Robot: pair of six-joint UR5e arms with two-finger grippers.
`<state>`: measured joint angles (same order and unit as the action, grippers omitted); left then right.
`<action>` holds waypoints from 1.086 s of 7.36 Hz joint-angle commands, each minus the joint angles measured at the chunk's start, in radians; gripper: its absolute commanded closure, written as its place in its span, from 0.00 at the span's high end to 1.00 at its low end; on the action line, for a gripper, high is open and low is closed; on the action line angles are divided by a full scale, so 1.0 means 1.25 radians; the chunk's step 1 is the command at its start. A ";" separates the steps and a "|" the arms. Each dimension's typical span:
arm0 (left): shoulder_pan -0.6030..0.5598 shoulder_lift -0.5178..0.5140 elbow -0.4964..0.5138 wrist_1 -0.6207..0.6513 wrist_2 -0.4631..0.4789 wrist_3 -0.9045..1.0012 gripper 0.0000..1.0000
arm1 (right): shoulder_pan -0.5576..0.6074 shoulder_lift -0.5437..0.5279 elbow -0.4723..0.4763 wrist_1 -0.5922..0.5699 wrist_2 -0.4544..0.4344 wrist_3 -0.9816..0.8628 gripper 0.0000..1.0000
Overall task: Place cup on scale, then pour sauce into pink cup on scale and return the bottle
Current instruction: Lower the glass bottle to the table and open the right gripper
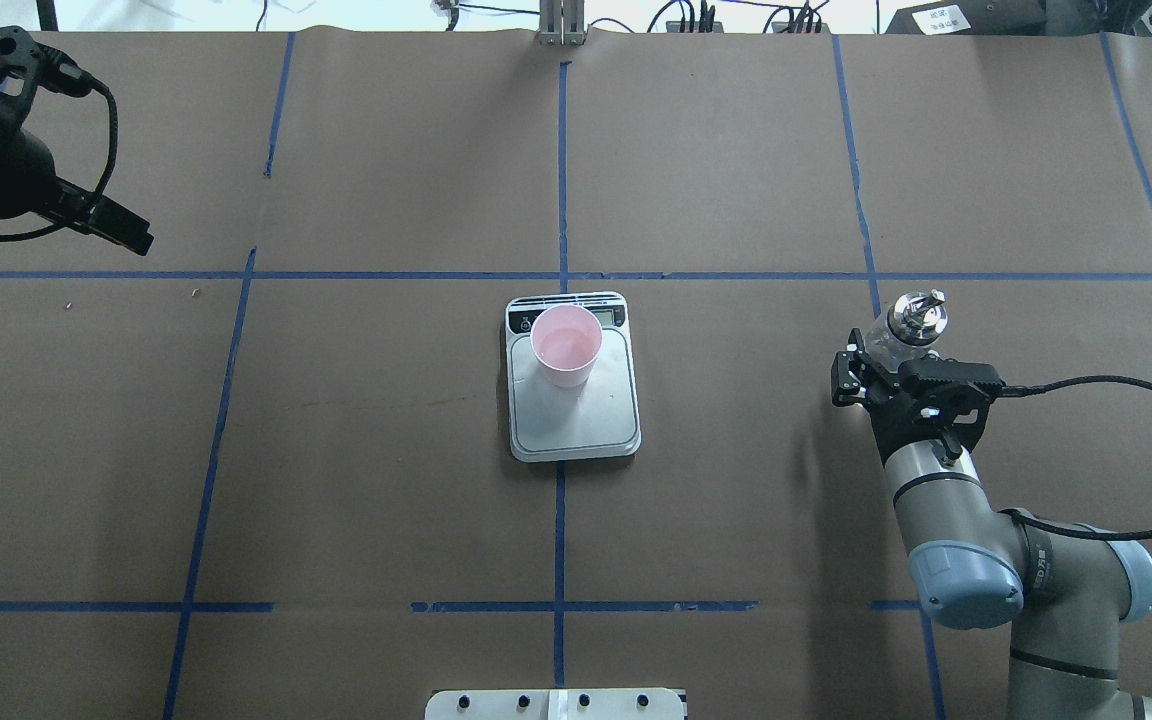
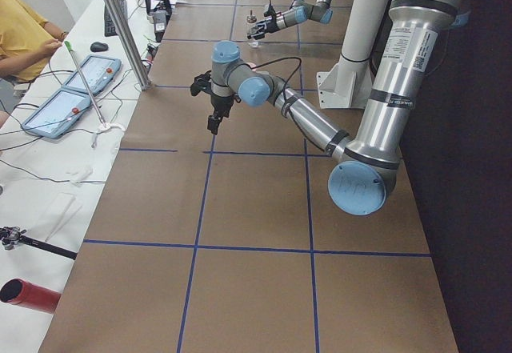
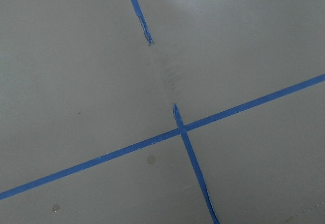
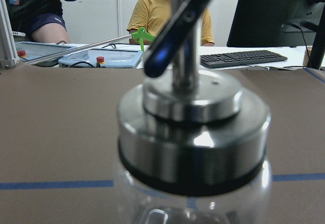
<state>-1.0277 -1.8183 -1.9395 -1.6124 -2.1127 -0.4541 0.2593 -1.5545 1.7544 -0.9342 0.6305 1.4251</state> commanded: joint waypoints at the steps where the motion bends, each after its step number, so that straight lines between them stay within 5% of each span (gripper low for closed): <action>1: 0.000 -0.001 -0.001 0.000 0.000 0.000 1.00 | 0.000 0.002 0.000 0.001 0.007 0.000 0.22; 2: 0.000 -0.001 -0.001 0.000 0.000 0.000 1.00 | 0.000 0.000 -0.001 0.000 0.007 0.000 0.99; 8: -0.009 -0.002 -0.009 0.003 0.000 -0.010 1.00 | -0.045 -0.065 0.046 0.002 0.006 0.027 1.00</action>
<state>-1.0360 -1.8208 -1.9493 -1.6105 -2.1123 -0.4661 0.2313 -1.5882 1.7797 -0.9323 0.6387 1.4537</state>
